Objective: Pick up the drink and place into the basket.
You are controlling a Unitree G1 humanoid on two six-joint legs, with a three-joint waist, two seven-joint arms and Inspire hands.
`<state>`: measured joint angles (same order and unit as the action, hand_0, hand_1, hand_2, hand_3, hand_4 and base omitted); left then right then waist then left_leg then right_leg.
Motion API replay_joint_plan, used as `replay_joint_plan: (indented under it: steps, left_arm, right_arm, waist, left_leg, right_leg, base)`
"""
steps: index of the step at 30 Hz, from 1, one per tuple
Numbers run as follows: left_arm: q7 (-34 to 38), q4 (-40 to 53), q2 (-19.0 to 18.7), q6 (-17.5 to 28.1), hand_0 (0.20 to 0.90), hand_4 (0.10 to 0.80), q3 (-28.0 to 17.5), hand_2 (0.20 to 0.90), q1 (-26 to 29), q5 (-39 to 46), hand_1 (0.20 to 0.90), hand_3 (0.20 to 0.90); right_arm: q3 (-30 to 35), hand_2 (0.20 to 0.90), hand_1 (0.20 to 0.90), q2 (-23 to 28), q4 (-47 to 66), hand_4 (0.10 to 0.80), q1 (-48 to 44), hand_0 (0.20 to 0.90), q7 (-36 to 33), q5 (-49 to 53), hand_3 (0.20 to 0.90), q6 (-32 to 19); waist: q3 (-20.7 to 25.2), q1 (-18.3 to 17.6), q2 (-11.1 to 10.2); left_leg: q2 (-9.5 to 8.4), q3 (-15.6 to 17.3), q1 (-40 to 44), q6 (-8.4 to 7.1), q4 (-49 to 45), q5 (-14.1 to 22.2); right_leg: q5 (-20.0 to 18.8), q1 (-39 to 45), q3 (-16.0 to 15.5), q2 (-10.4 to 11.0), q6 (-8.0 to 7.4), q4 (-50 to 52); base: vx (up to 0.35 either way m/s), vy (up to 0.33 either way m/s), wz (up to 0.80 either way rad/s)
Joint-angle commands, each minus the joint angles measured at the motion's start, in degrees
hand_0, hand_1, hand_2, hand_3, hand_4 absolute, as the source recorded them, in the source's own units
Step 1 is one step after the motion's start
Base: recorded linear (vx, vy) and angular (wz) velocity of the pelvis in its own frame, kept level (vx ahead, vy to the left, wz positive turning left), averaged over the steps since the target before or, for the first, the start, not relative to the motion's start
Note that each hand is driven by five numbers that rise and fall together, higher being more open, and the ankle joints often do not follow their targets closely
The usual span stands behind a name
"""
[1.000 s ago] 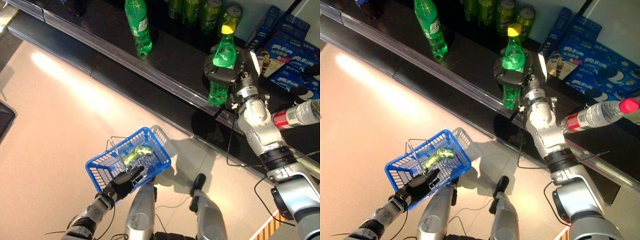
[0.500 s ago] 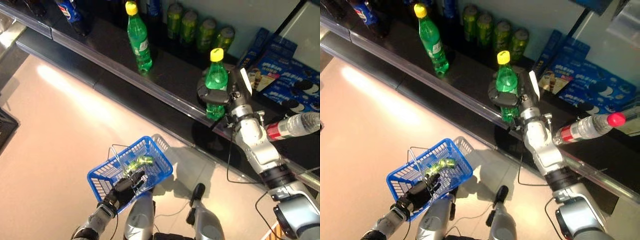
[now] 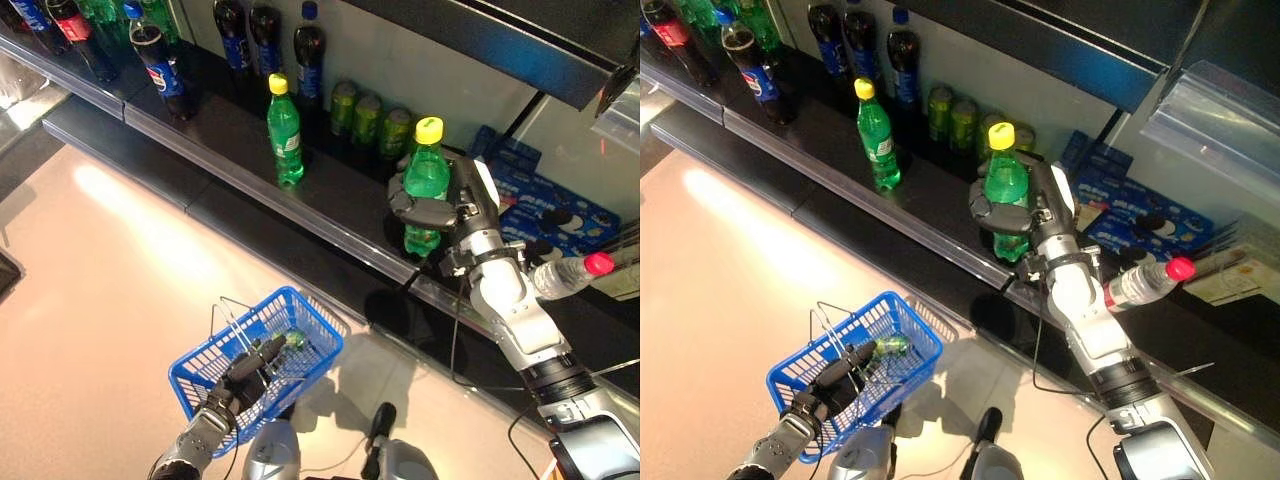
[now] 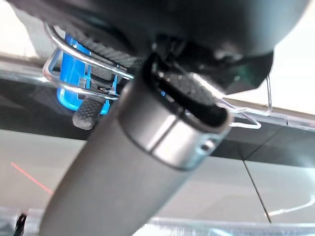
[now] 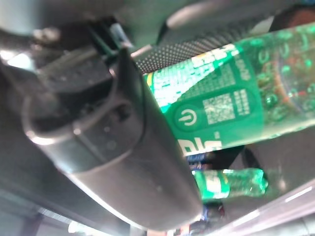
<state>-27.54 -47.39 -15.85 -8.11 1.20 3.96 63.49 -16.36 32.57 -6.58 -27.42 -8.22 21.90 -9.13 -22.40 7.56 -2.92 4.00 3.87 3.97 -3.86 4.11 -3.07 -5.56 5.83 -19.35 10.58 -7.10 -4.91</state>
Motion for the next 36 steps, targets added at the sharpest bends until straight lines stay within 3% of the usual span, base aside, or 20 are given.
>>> replay_joint_plan:
  steps: [1, 13, 18, 36]
  left_arm:
    - [-11.7, 9.5, 0.0, 7.2, 0.3, 0.1, 3.4, 0.3, 0.4, 6.5, 0.3, 0.2]
    - [-9.1, 25.7, -1.3, 7.3, 0.3, 0.1, 5.2, 0.3, 1.0, 8.8, 0.3, 0.2]
    - [-6.7, 35.7, -2.8, 7.4, 0.3, 0.1, 7.9, 0.3, 1.9, 9.9, 0.3, 0.2]
    - [-6.1, 52.4, -7.0, 6.4, 0.3, 0.1, 11.8, 0.3, 4.3, 8.9, 0.3, 0.2]
  right_arm:
    - [-0.1, 0.3, 0.3, -0.9, 5.2, 0.1, 0.0, 0.3, 0.9, -0.1, 0.2, -10.5]
    - [-3.8, 0.3, 0.3, -2.0, 6.9, 0.1, -1.1, 0.3, 0.9, 0.0, 0.2, -10.4]
    - [-5.3, 0.3, 0.3, -2.9, 6.7, 0.1, -1.3, 0.3, 0.0, 1.7, 0.2, -9.9]
    - [-12.1, 0.3, 0.3, -5.7, 7.2, 0.1, -1.1, 0.3, 2.0, 2.8, 0.2, -9.5]
  waist:
    - [18.5, 0.5, 1.2]
    - [19.1, 2.3, 0.5]
    - [19.2, 3.8, -0.3]
    - [19.7, 6.1, -0.9]
  left_leg:
    - [1.4, 3.2, -0.5, -0.94, 0.9, 0.6]
    - [1.34, 2.1, 0.2, -0.69, 0.9, 0.8]
    - [1.13, 0.5, 0.0, -0.73, 0.9, 0.6]
    - [0.26, -2.1, -1.5, -0.87, 0.9, 0.0]
  right_leg:
    - [3.0, 3.4, -3.1, 0.8, -1.6, -0.1]
    - [3.9, 5.4, -4.2, 0.4, -1.52, 0.2]
    - [4.3, 6.3, -5.3, 0.2, -1.55, 0.1]
    - [4.5, 6.6, -6.6, -0.1, -1.79, 0.0]
  base:
    - [-0.031, -0.063, 0.05]
    - [-0.02, -0.034, 0.06]
    - [-0.02, -0.034, 0.08]
    - [-0.008, 0.004, 0.08]
